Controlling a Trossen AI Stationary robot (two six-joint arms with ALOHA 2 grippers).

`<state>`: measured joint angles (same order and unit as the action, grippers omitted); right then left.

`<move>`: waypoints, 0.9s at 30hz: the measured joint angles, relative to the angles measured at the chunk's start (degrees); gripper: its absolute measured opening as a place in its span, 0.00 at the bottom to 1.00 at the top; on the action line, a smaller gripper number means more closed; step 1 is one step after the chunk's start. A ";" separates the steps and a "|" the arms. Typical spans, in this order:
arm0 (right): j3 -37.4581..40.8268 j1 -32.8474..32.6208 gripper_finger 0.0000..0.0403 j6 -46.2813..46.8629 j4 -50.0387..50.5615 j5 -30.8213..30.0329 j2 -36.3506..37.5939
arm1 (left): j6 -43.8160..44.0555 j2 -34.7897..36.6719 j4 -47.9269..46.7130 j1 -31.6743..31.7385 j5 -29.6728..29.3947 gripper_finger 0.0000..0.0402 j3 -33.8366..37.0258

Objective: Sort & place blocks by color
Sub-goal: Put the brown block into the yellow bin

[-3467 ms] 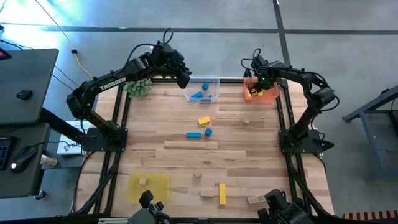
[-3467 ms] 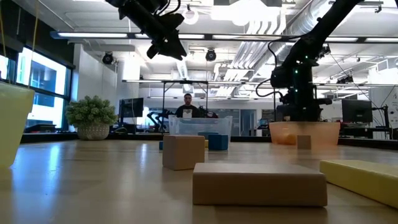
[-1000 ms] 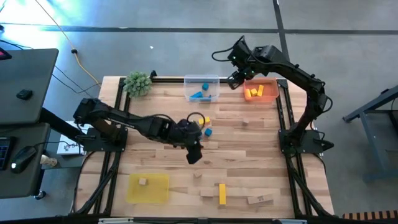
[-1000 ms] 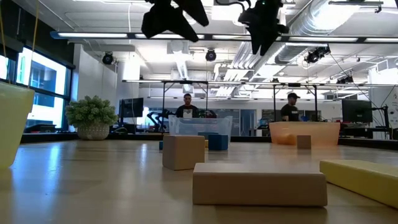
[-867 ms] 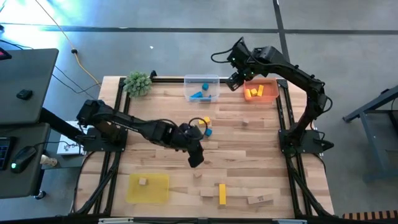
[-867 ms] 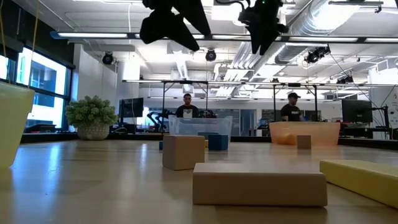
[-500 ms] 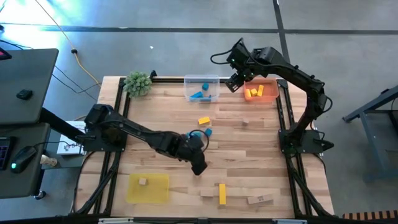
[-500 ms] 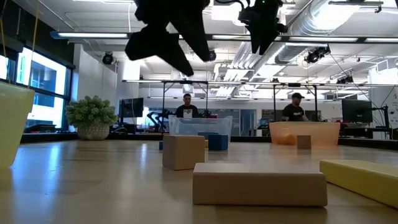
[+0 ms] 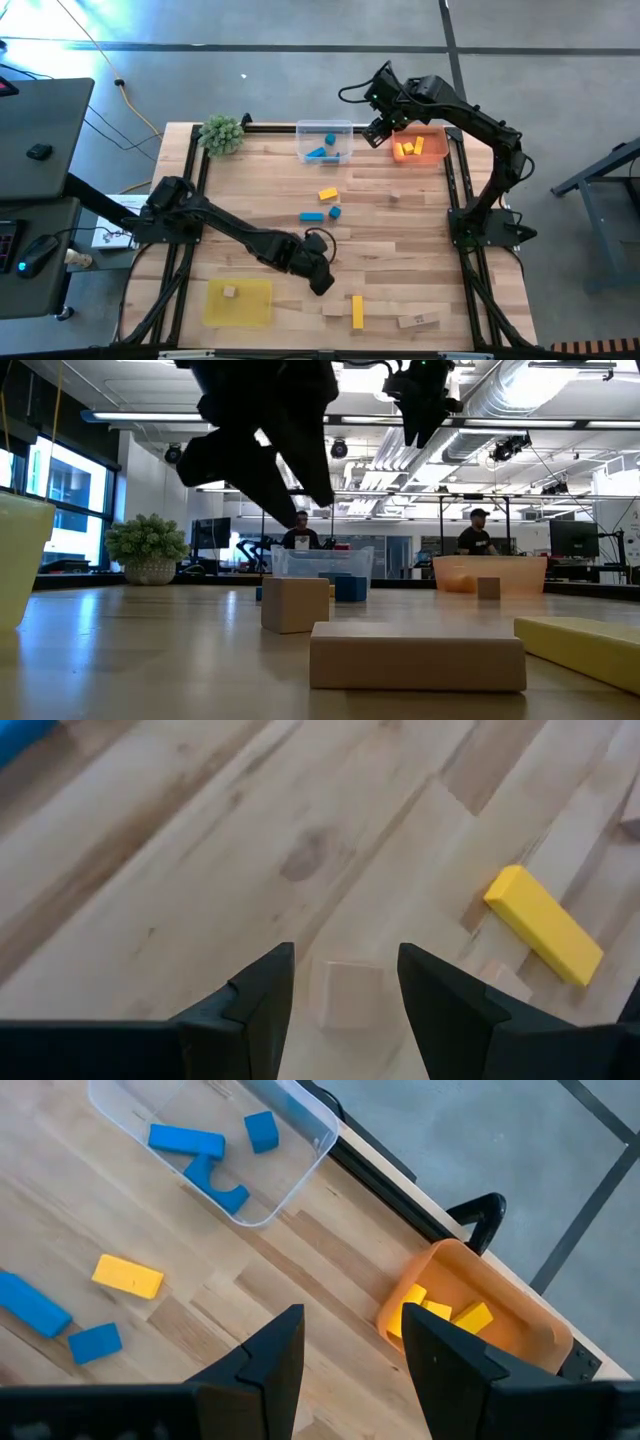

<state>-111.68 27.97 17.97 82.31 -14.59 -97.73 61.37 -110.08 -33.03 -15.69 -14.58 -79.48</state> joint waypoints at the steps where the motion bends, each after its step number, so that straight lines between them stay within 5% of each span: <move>1: 0.00 0.00 0.39 0.01 -0.01 0.00 0.00 | 0.05 -0.41 0.40 -0.30 -0.01 0.42 0.00; 27: 0.02 -0.17 0.39 2.81 -0.01 1.51 0.00 | -0.03 -1.34 0.36 -2.61 -1.85 0.42 0.02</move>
<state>-111.66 27.80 20.78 82.30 -13.08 -97.73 61.34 -111.42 -32.67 -18.30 -16.43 -79.46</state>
